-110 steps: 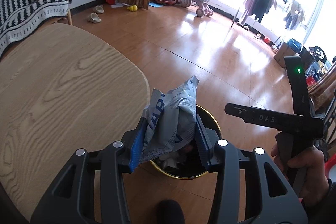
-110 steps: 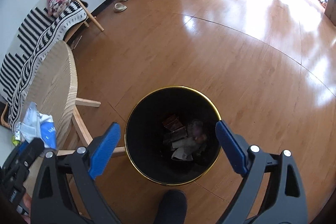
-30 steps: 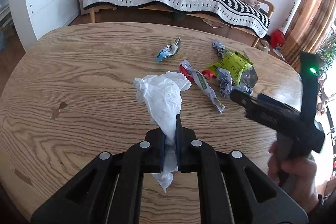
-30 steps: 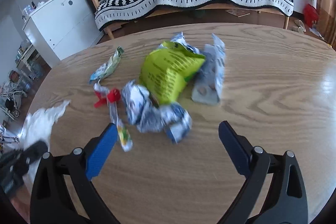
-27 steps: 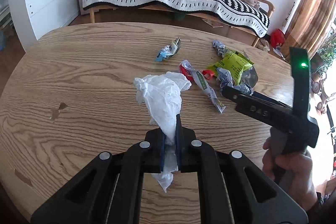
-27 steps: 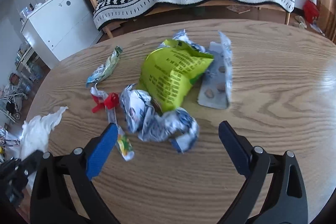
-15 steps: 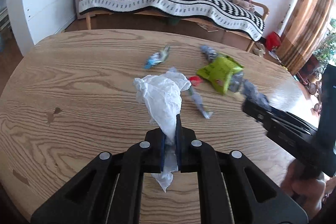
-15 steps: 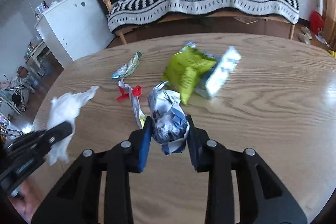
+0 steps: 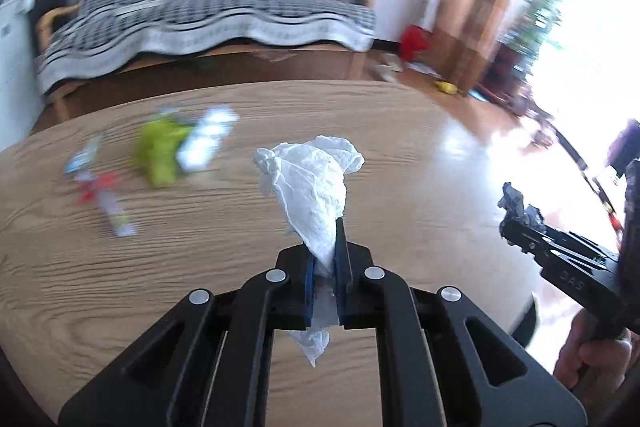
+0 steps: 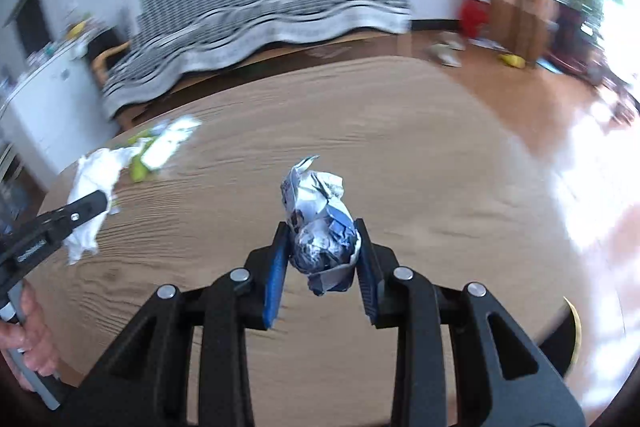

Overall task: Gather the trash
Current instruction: 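Carry the tissue and silver wrapper over the bin and open both tools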

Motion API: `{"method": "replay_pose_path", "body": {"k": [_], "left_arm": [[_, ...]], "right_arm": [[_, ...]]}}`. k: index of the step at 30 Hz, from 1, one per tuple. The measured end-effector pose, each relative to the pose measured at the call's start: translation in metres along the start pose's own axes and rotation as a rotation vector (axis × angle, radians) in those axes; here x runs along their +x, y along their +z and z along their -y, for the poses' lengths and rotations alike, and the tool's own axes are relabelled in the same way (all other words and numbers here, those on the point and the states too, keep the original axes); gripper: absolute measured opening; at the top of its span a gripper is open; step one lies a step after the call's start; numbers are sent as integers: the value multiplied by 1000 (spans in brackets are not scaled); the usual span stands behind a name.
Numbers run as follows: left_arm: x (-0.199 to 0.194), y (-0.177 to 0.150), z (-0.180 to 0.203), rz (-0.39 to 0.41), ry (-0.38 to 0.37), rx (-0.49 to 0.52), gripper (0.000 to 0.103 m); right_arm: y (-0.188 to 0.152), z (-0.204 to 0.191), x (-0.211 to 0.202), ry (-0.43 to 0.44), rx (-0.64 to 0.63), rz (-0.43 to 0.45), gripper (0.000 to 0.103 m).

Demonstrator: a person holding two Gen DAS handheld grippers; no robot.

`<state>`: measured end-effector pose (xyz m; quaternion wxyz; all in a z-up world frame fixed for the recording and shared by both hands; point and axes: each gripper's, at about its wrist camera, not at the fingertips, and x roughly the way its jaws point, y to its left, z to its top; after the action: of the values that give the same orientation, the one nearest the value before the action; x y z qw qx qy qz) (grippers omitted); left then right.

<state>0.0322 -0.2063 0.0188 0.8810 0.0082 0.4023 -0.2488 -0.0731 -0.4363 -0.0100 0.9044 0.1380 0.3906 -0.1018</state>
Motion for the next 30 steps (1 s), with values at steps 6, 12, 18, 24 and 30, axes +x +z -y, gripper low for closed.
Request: {"method": "replay_pose_path", "body": {"k": [6, 12, 18, 24, 30], "left_arm": [[21, -16, 121, -17, -159, 138, 7], [40, -48, 223, -57, -283, 300, 7], [56, -74, 281, -88, -346, 392, 7], [77, -83, 303, -129, -343, 415, 7], [87, -84, 316, -145, -351, 430, 7]], "right_arm": [[-35, 126, -44, -170, 169, 37, 32], [-81, 218, -60, -258, 313, 0, 33], [-126, 273, -42, -258, 401, -149, 33], [-149, 299, -25, -240, 447, -269, 33], [-143, 301, -24, -232, 470, -273, 37]]}}
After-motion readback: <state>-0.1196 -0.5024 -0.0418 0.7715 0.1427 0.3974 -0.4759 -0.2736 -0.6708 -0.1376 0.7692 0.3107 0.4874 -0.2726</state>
